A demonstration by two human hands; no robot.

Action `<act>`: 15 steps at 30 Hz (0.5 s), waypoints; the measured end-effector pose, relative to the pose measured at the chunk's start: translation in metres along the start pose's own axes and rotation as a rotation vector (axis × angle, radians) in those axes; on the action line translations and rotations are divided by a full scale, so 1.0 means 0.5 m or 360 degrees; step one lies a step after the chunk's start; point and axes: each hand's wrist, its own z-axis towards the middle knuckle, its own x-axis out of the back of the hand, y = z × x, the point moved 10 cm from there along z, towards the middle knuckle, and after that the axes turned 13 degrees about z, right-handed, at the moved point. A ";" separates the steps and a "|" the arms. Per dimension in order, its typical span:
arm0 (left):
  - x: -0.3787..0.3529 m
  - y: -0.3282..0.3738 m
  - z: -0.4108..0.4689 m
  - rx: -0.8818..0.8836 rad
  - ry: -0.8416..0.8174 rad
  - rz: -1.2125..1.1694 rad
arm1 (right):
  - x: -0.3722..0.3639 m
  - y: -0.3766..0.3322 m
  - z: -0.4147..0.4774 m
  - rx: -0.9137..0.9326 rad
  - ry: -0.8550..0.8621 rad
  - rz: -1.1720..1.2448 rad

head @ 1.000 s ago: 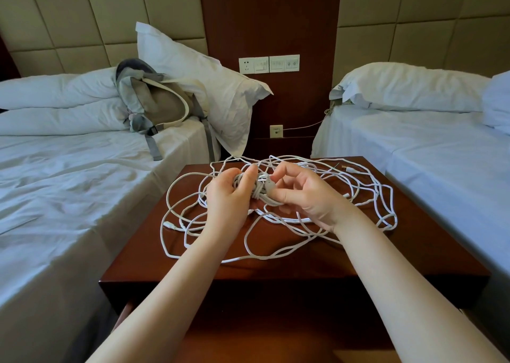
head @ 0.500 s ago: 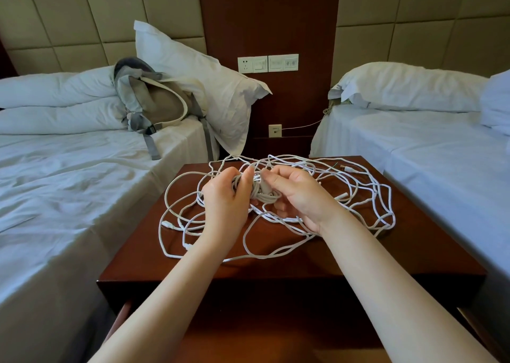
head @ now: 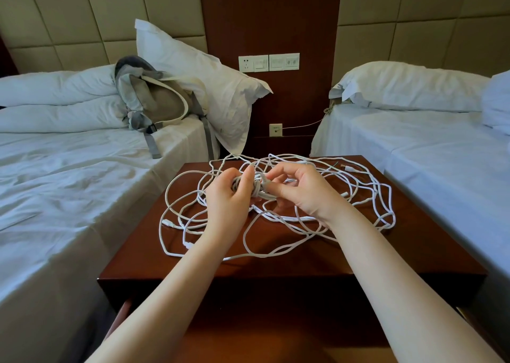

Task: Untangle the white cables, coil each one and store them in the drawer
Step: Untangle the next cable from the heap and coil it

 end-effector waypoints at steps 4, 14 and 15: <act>-0.038 -0.050 -0.001 0.0440 -0.0249 -0.0329 | -0.001 -0.005 -0.002 0.0088 0.0049 -0.0163; -0.030 -0.036 0.002 0.0341 -0.0277 -0.0190 | 0.007 -0.001 -0.003 0.0044 0.0061 -0.0156; -0.029 -0.033 0.001 0.0318 -0.0273 -0.0168 | 0.007 0.002 -0.004 0.0028 0.0052 -0.0125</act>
